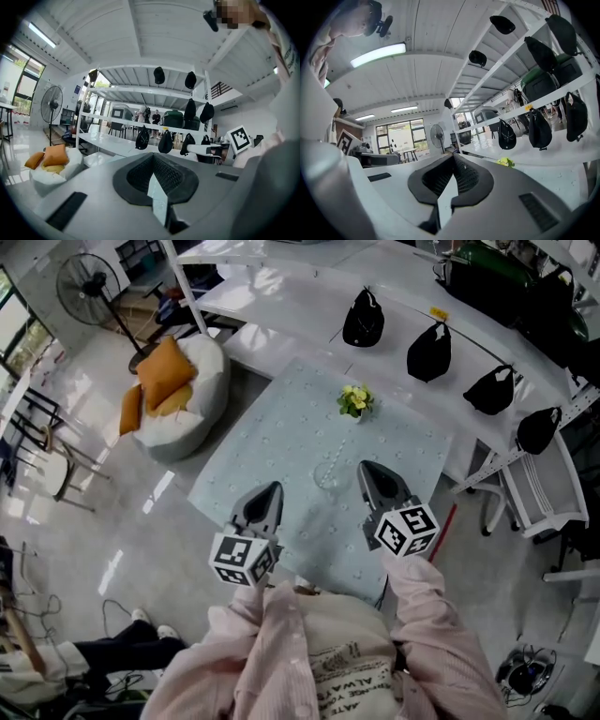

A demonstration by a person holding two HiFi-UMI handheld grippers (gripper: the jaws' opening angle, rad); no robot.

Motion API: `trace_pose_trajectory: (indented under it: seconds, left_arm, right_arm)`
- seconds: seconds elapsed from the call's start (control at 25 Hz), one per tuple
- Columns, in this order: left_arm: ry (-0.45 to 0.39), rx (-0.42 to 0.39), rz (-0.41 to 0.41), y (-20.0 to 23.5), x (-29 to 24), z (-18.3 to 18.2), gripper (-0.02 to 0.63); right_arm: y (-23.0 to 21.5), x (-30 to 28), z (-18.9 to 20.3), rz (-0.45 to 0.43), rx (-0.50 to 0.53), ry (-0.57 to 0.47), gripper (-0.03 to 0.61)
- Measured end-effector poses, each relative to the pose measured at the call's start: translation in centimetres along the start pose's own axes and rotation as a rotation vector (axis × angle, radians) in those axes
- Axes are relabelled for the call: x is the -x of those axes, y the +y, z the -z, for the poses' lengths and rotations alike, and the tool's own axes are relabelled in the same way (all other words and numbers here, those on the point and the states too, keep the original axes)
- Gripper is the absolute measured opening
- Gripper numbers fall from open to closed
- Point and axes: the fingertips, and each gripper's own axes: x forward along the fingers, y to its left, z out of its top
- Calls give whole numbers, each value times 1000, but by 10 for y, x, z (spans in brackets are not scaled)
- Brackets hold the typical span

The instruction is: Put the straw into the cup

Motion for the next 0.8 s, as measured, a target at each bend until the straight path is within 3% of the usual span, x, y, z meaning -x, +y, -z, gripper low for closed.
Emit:
trace_pose_trajectory:
  seconds: [0.4,0.8]
  left_arm:
    - [-73,-35,-43,4,15,-25,0]
    - [-79,-37,-74,12,18,-23,0]
  right_arm:
    - [1,23,-25,5,41,-55,0]
    - [-10,32,-29,32,71,-59,0]
